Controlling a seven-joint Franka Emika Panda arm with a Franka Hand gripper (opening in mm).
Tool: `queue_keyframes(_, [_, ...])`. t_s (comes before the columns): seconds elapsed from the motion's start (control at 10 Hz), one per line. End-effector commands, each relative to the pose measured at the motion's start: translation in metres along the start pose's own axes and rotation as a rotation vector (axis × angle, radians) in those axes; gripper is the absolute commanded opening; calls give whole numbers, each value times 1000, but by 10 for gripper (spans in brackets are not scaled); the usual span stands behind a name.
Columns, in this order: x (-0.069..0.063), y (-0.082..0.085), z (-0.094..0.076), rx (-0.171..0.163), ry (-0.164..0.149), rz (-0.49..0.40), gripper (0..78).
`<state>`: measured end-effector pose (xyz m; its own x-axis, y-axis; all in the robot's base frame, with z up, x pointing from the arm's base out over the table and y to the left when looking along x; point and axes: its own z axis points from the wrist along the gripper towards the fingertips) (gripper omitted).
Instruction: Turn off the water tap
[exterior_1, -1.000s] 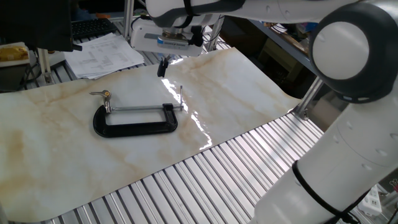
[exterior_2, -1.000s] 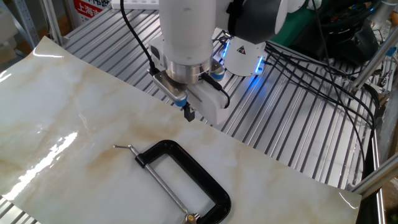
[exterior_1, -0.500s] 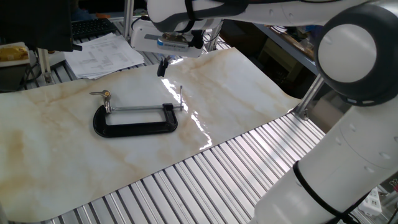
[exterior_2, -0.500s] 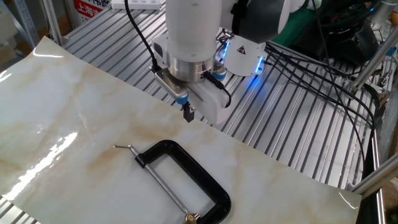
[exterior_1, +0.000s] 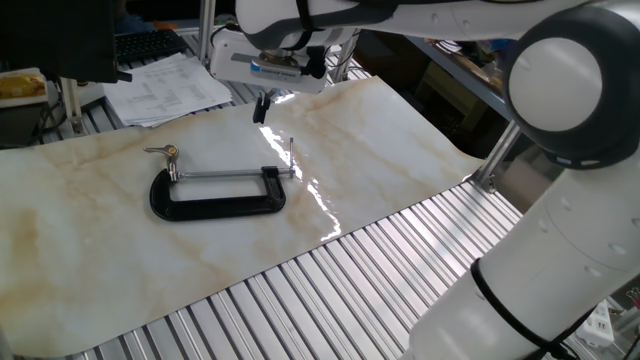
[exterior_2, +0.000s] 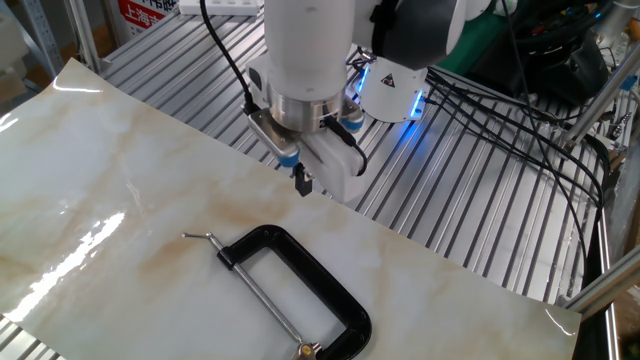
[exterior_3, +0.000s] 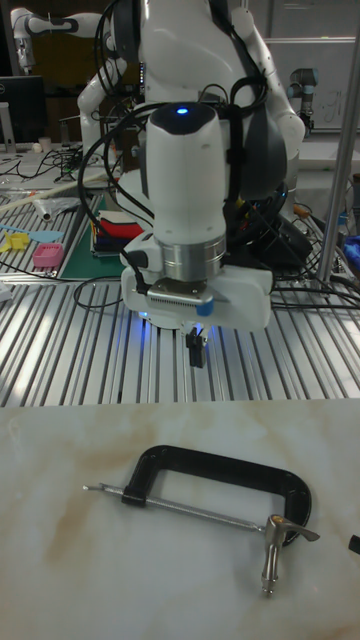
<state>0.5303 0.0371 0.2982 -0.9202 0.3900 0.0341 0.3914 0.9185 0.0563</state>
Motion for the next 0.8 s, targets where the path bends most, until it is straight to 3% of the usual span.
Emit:
queue_keyframes(0.1, [-1, 0, -1, -40, -18, 4, 0])
queue_keyframes(0.4, [-1, 0, -1, -38, -15, 10, 0])
queue_keyframes(0.6, [-1, 1, -1, -23, -1, 14, 0])
queue_keyframes(0.8, [-4, 7, 5, -11, -4, 20, 0])
